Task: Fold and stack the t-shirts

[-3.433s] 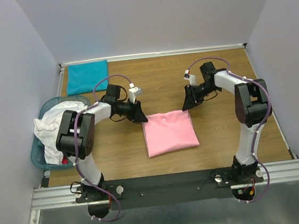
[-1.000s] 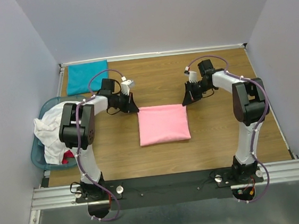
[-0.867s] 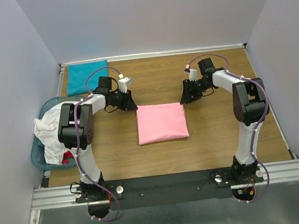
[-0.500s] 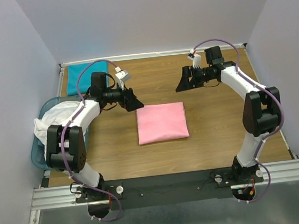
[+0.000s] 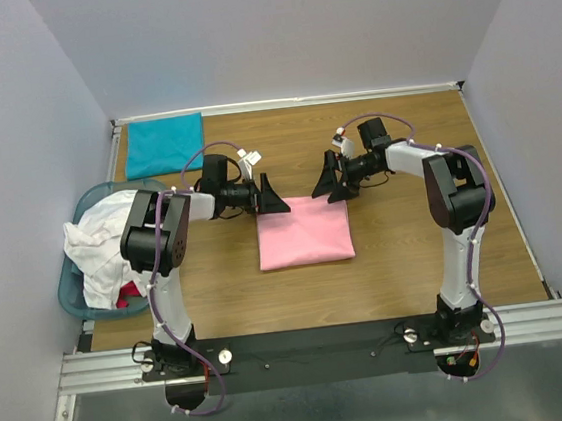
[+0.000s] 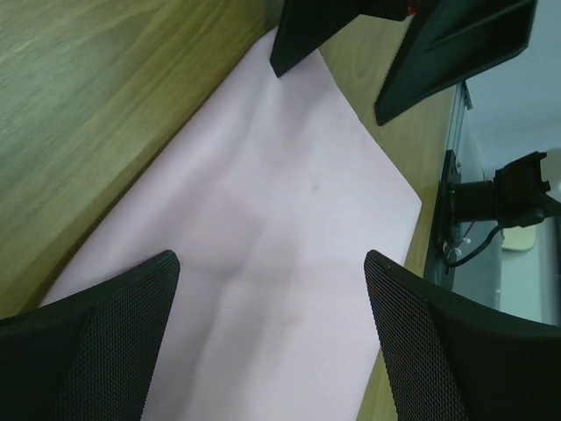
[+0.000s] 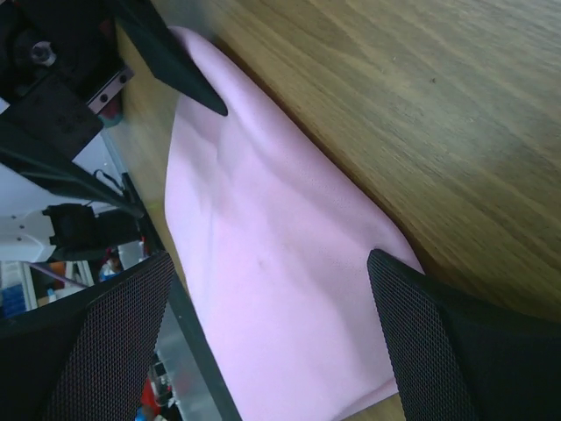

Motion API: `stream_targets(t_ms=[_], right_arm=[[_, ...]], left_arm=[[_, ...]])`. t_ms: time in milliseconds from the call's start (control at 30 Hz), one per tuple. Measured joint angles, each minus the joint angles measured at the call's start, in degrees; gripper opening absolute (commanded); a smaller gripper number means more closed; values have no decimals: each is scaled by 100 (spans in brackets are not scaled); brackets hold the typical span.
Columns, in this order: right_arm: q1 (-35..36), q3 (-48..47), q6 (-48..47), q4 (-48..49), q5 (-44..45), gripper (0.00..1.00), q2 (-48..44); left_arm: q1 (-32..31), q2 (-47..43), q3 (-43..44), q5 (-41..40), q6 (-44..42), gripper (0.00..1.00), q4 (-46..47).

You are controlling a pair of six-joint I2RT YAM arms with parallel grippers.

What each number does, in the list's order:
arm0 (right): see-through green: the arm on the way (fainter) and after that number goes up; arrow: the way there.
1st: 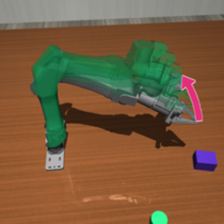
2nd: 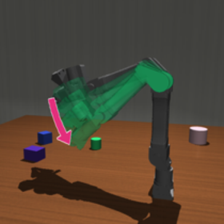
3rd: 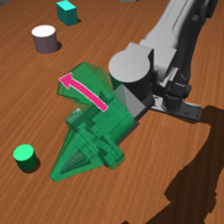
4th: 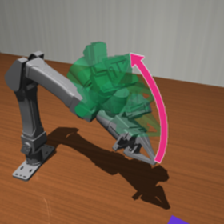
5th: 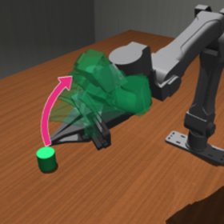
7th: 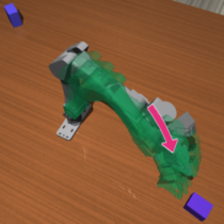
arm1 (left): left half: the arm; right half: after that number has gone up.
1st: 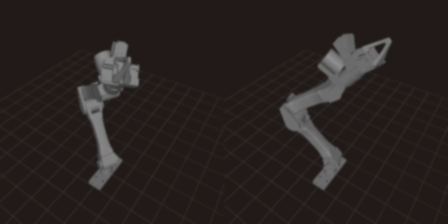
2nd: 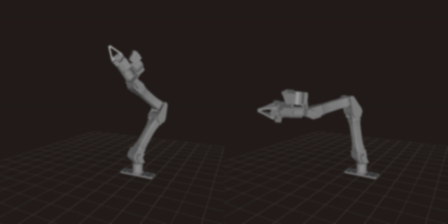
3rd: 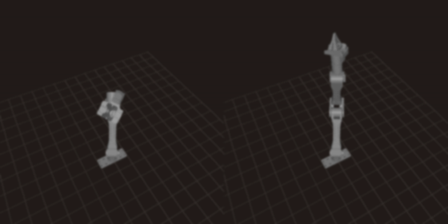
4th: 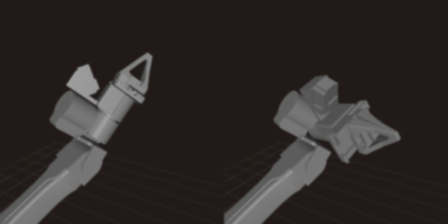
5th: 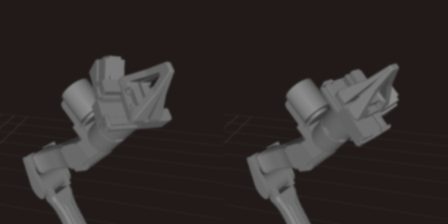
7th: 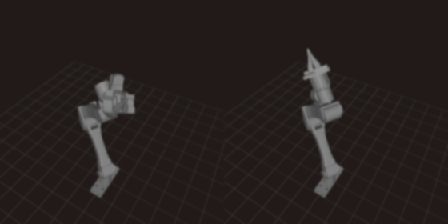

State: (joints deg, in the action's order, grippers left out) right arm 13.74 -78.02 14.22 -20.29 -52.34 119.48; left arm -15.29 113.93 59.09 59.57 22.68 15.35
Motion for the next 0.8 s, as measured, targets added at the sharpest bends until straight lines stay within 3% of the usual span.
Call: stream_targets(t_ms=[267,433,633,800], right_arm=[[-155,-577,28,177,-68,100,398],[-275,-708,232,197,-33,100,275],[-138,-22,1150,382,-302,100,-726],[232,894,1893,721,-555,100,-1086]], left_arm=[[284,470,601,31,188,95,240],[361,-26,505,37,118,95,-66],[160,-1217,-116,275,457,95,-24],[-299,-1268,-612,337,953,95,295]])
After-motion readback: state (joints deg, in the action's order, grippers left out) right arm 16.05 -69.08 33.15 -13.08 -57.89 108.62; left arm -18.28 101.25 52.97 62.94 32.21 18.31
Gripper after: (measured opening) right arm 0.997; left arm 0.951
